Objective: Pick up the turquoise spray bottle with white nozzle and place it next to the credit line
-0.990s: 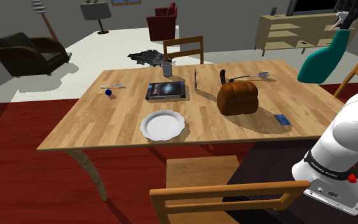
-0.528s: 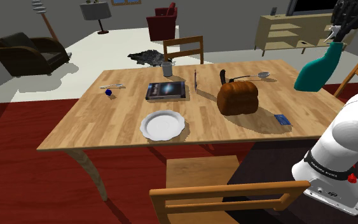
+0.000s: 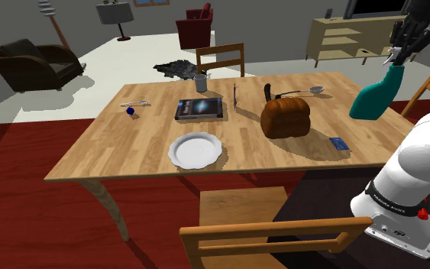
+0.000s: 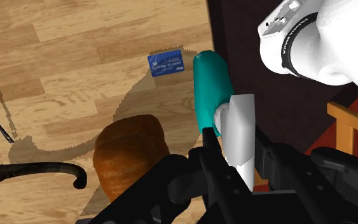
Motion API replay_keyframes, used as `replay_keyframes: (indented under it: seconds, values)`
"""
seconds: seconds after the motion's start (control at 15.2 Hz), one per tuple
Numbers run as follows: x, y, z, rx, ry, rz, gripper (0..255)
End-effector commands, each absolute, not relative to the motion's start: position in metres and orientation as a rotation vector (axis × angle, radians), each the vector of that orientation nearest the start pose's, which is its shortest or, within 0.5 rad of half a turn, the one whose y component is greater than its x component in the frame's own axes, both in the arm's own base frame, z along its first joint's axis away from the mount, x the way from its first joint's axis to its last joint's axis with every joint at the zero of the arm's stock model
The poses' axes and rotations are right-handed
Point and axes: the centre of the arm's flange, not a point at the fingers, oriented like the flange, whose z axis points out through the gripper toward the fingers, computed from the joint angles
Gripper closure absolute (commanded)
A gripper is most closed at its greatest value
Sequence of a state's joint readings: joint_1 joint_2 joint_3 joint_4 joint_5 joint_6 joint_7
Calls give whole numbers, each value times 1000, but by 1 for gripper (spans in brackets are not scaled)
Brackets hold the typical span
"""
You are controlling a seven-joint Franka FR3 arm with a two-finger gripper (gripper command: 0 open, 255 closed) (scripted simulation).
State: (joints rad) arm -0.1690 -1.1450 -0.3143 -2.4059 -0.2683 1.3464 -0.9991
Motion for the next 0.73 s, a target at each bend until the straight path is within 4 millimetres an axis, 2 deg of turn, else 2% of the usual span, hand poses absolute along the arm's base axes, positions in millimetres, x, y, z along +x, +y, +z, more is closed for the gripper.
replay_keyframes:
  seconds: [0.0,0.66]
  values:
    - [145,-166,603,-3003,-962,-94,255]
    - [145,-166,551,-3003,-962,-94,255]
